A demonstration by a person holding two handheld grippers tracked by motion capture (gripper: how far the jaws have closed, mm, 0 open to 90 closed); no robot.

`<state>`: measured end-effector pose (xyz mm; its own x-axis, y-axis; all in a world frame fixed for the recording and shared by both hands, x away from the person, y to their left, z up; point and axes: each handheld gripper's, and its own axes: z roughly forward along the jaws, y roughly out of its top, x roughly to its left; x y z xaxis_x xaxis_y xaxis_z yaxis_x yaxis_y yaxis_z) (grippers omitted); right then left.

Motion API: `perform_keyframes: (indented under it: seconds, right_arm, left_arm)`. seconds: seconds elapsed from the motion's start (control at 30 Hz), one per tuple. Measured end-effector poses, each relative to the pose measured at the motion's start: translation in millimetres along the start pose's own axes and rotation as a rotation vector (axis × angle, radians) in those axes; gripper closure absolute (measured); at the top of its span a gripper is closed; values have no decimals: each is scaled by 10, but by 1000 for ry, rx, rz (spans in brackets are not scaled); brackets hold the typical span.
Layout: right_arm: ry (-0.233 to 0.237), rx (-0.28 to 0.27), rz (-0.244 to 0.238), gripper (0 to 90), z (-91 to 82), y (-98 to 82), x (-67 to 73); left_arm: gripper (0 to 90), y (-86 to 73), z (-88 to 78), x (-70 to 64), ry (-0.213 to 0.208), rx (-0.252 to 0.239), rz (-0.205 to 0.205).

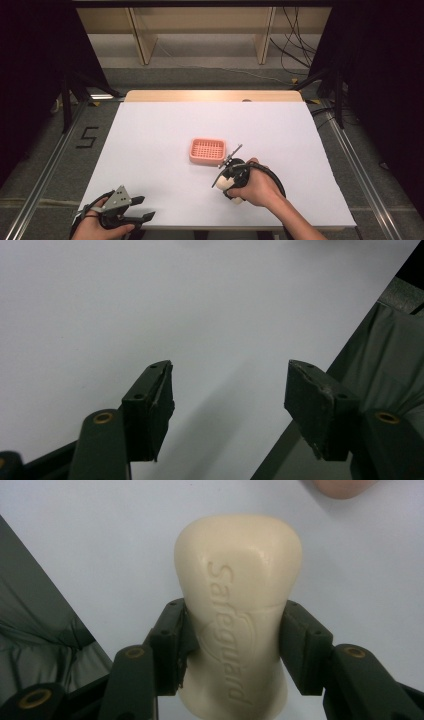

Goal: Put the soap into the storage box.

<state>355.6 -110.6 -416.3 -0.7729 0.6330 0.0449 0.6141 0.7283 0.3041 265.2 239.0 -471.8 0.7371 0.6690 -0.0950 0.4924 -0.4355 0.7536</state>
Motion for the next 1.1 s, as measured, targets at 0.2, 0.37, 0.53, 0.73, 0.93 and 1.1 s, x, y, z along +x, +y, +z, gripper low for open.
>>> perform_keyframes:
  seconds: [0.2,0.37,0.53,0.73,0.93,1.1]
  right_arm:
    - [2,3,-70,507,-30,-22,-87]
    - [27,6,-107,507,-51,-35,-167]
    - [22,35,-121,507,-94,-44,-266]
    - [16,41,-101,507,-129,-59,-374]
    - [14,62,-112,507,-153,-69,-441]
    - [15,75,-126,507,-180,-67,-509]
  left_arm:
    - [357,-2,0,1,0,1,0]
    - [357,-3,1,2,0,1,-1]
    - [357,-2,-6,10,3,8,8]
    - [356,-2,-6,11,3,7,9]
    - [357,1,-10,24,6,8,33]
    - [357,2,-10,25,11,5,32]
